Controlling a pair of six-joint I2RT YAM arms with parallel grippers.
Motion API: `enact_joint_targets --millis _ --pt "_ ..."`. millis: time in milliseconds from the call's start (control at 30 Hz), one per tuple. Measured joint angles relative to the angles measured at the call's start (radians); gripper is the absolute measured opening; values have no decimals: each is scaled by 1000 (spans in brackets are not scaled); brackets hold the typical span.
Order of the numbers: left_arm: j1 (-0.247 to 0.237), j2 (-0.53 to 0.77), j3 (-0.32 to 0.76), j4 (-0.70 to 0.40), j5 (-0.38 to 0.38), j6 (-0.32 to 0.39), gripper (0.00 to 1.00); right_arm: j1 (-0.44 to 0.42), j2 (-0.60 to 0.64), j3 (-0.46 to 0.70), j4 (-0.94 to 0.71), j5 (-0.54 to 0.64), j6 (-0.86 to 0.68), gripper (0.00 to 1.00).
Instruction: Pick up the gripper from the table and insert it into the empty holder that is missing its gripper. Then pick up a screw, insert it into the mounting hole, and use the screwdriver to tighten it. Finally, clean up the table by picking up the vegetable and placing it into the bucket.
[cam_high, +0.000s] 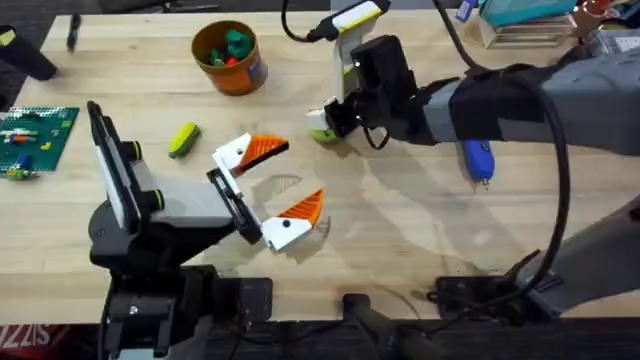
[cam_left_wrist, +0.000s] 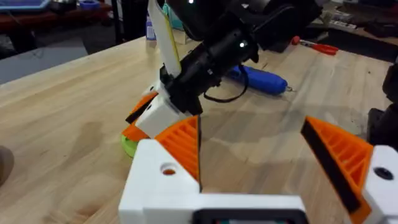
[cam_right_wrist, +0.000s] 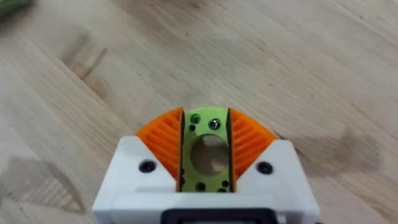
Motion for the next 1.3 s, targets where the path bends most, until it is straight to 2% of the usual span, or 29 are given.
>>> enact_joint_targets --millis 133,400,1067,1300 --pt "0 0 0 0 0 0 985 0 0 0 -1 3 -1 307" --pt "0 0 0 0 0 0 985 -1 0 0 -1 11 -2 16" --pt "0 0 0 0 0 0 985 -1 -1 0 11 15 -3 7" --pt "0 0 0 0 0 0 985 0 -39 0 3 15 -3 7"
